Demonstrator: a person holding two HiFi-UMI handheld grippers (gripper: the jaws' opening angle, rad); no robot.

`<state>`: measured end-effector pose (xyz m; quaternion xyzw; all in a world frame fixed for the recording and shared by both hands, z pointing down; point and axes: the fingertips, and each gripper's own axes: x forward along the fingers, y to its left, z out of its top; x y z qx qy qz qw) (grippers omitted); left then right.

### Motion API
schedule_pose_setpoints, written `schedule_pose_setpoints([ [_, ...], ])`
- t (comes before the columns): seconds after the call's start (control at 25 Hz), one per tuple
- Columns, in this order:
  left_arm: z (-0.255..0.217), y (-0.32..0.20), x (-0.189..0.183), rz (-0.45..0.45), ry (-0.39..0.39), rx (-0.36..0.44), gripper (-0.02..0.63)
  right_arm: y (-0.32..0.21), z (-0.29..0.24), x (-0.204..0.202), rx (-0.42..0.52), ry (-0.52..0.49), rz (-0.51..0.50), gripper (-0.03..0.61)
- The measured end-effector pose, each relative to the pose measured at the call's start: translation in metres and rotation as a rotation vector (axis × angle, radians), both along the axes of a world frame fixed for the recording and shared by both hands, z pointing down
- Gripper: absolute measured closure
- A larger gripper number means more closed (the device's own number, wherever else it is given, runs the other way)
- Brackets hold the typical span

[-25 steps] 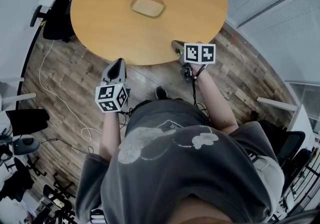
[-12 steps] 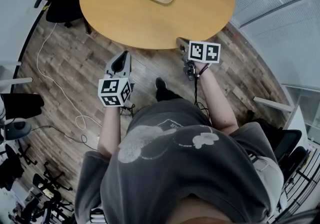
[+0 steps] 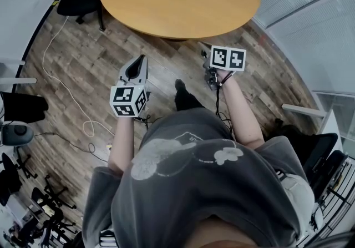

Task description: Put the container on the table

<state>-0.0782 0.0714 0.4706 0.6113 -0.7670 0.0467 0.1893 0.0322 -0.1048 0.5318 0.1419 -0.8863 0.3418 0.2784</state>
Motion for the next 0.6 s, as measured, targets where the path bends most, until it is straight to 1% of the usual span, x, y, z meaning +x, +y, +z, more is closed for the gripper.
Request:
schedule_pose_setpoints([
  [0.12, 0.001, 0.03, 0.015, -0.008, -0.008, -0.003, 0.604, 0.028, 0.002, 0.013, 0.007, 0.001, -0.014, 0.578],
  [0.36, 0.005, 0.091, 0.032, -0.039, 0.006, -0.004, 0.604, 0.083, -0.001, 0.031, 0.024, 0.009, -0.044, 0.578],
  [0.6, 0.002, 0.139, 0.054, -0.069, 0.004, 0.009, 0.604, 0.127, -0.001, 0.052, 0.034, 0.018, -0.074, 0.578],
])
